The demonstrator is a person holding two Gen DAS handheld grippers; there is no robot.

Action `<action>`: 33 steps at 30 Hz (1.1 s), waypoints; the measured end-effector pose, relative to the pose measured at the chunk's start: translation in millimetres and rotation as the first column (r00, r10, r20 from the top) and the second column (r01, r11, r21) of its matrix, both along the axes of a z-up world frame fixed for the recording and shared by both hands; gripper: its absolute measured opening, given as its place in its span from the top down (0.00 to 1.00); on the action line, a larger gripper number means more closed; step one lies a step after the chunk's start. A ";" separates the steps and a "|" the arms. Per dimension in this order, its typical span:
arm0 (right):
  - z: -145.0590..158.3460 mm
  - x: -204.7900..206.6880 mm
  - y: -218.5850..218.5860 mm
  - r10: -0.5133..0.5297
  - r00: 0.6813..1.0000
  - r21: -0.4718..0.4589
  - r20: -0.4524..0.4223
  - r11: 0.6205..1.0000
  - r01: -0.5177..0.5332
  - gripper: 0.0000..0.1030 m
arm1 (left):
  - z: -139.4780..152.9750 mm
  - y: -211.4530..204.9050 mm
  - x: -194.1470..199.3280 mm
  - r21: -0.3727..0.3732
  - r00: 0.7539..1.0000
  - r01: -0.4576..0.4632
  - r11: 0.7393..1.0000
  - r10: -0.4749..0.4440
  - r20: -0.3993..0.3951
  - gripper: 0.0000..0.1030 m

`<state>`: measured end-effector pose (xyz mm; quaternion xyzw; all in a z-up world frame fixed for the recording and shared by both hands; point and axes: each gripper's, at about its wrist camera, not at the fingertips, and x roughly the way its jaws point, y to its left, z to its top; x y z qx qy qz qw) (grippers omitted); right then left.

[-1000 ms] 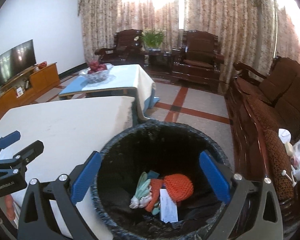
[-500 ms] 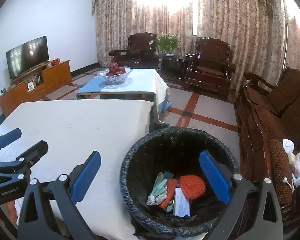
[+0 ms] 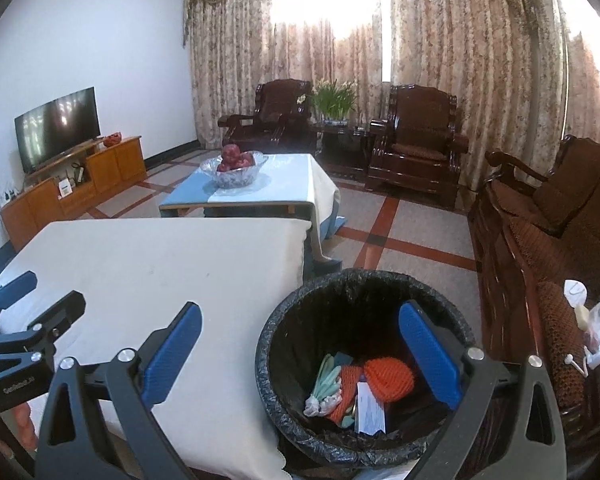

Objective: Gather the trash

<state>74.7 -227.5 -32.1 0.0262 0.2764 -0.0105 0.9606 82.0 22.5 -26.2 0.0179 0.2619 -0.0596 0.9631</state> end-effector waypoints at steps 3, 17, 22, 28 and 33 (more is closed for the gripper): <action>0.1 -1.4 0.1 0.000 1.000 0.003 0.002 1.000 0.000 0.06 | 2.4 -0.7 -2.7 -0.004 1.000 0.003 1.000 -0.003 0.010 0.06; 0.1 -4.0 6.1 0.011 1.000 0.007 0.009 1.000 -0.011 0.06 | 0.5 1.4 -4.5 0.000 1.000 -0.003 1.000 0.003 0.010 0.06; 0.3 -4.2 6.2 0.010 1.000 0.008 0.010 1.000 -0.010 0.06 | -0.1 2.8 -5.2 -0.002 1.000 -0.003 1.000 0.003 0.013 0.06; 1.3 -3.6 6.5 0.014 1.000 0.009 0.009 1.000 -0.014 0.06 | -0.4 2.8 -4.3 -0.003 1.000 -0.004 1.000 0.004 0.012 0.06; 4.6 -2.9 7.5 0.015 1.000 0.007 0.007 1.000 -0.016 0.06 | -1.2 2.4 -4.6 -0.001 1.000 -0.003 1.000 0.003 0.012 0.06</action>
